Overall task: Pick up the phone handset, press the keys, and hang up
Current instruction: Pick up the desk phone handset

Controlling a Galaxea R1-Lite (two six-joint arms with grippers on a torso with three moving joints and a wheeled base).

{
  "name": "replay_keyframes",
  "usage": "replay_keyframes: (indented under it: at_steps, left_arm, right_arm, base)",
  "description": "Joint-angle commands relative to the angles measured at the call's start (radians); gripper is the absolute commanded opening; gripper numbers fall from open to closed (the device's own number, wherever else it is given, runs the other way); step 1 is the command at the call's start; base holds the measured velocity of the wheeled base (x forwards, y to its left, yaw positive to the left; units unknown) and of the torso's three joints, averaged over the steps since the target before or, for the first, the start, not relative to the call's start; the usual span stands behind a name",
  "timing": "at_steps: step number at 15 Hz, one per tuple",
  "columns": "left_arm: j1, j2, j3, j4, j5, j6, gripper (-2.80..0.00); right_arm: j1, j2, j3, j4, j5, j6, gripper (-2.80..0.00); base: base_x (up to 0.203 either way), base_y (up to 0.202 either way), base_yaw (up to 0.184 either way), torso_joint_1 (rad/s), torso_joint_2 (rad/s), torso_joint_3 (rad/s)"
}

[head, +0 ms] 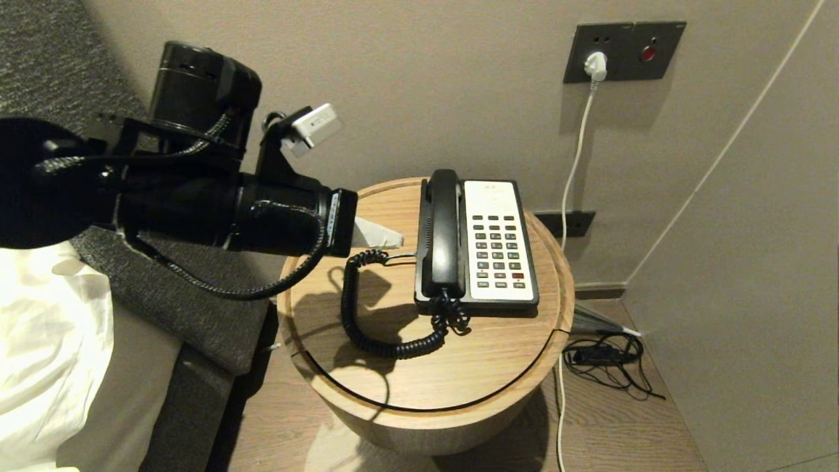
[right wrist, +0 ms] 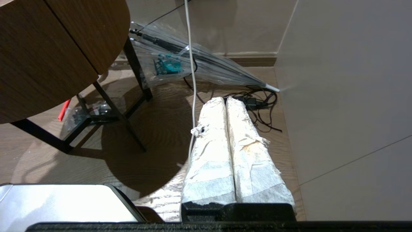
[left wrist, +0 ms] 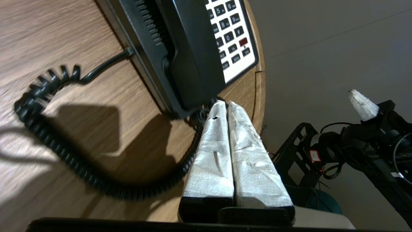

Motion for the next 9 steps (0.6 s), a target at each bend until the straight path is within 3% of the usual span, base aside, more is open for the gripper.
replay_keyframes:
  at_steps: [1,3,6,7,9]
  left_arm:
    - [-0.019,0.061,-0.03,0.003,0.0,-0.001,-2.8]
    - [-0.028,0.099,-0.06,0.0,0.019,0.0,-2.8]
    - [-0.029,0.145,-0.071,-0.038,0.118,0.016,-2.8]
    - [-0.033,0.149,-0.081,-0.041,0.121,0.012,0.0]
    - [-0.042,0.16,-0.114,-0.046,0.122,-0.001,0.0]
  right_arm:
    - [0.0,0.001,0.0,0.0,0.001,-0.001,-2.8]
    - [0.0,0.001,0.0,0.0,0.001,-0.001,-2.8]
    - [0.0,0.001,0.0,0.0,0.001,-0.001,-2.8]
    - [0.0,0.001,0.0,0.0,0.001,-0.001,-2.8]
    - [0.0,0.001,0.0,0.0,0.001,-0.001,-2.8]
  base:
    - [0.0,0.0,0.0,0.0,0.0,0.0]
    - [0.0,0.0,0.0,0.0,0.0,0.0]
    - [0.0,0.0,0.0,0.0,0.0,0.0]
    - [0.0,0.0,0.0,0.0,0.0,0.0]
    - [0.0,0.0,0.0,0.0,0.0,0.0]
